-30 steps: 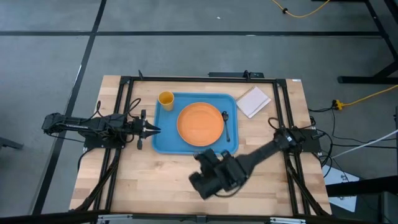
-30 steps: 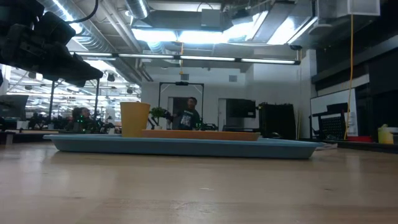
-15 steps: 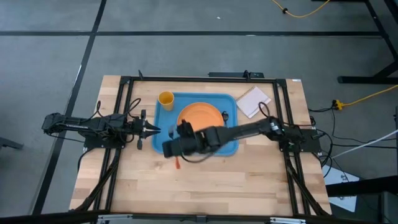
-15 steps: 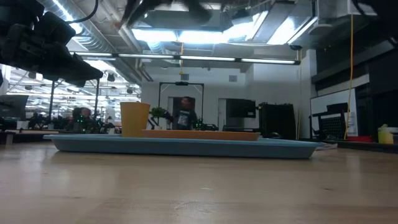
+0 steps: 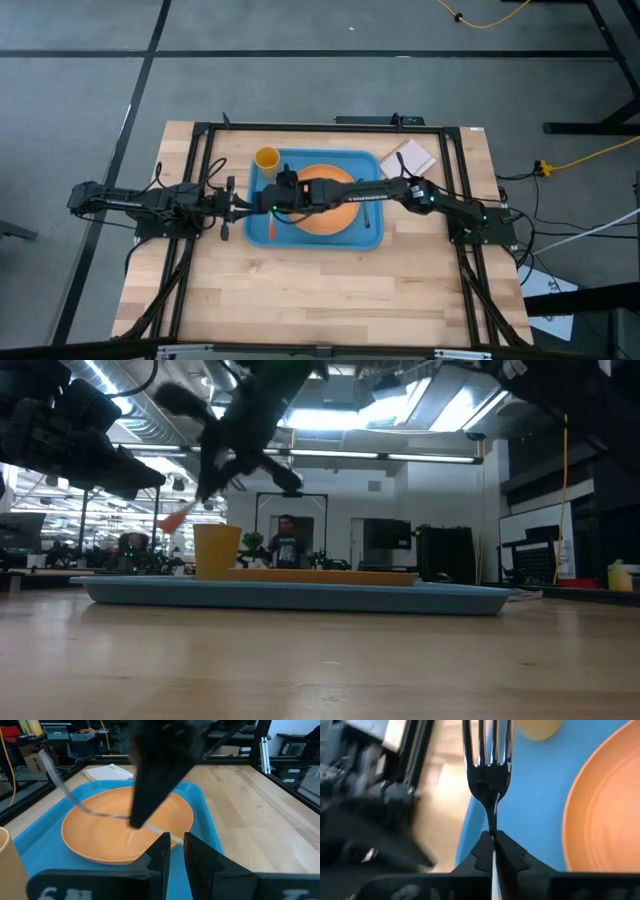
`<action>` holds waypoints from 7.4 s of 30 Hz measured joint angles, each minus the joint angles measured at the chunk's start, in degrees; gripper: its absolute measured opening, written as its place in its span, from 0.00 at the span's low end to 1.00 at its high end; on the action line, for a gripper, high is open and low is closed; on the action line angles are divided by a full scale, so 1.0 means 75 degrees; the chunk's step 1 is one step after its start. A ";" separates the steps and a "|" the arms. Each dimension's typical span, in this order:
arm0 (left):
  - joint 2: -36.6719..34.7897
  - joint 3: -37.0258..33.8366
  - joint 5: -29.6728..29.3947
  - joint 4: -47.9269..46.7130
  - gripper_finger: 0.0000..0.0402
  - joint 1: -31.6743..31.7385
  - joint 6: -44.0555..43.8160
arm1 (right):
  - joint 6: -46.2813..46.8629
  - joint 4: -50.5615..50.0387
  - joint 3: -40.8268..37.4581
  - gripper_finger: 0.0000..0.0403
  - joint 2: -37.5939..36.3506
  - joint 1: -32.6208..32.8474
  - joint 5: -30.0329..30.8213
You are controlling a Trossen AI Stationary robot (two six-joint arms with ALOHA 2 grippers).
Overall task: Pick and place plate/cup/fork/spoon on tray
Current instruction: Put the orange fork to the left of the orange plate on the blue tray, then return to Home Position
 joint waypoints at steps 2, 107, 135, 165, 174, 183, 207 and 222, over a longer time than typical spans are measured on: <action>-0.0001 0.0000 0.0000 0.0000 0.12 0.0000 -0.0002 | 0.0205 0.0003 0.0003 0.01 0.0118 -0.0081 0.0064; -0.0002 0.0000 -0.0012 0.0001 0.12 0.0000 -0.0002 | -0.1036 0.0668 0.0140 0.18 0.0830 -0.0451 -0.0551; -0.0002 0.0000 -0.0003 0.0001 0.12 0.0000 -0.0002 | -0.9312 -0.1165 0.0140 0.18 -0.2533 0.0990 -0.0983; -0.0002 0.0000 -0.0003 0.0000 0.12 0.0002 0.0000 | -1.0504 0.3340 -0.9303 0.09 -1.0005 0.1025 -0.2468; -0.0002 0.0000 -0.0003 0.0000 0.12 0.0000 0.0000 | -1.0012 0.5768 -1.3055 0.09 -1.2847 0.0966 -0.2542; -0.0002 0.0000 -0.0003 0.0000 0.12 0.0000 0.0000 | -0.9603 0.7184 -1.5611 0.09 -1.5377 0.0961 -0.2537; -0.0002 0.0000 -0.0003 0.0000 0.12 0.0002 0.0000 | -1.0148 0.7179 -1.6285 0.09 -1.6915 0.0961 -0.2529; -0.0002 0.0000 0.0000 0.0000 0.12 0.0001 0.0000 | -1.0194 0.6069 -1.6285 0.09 -1.8700 0.0961 -0.2537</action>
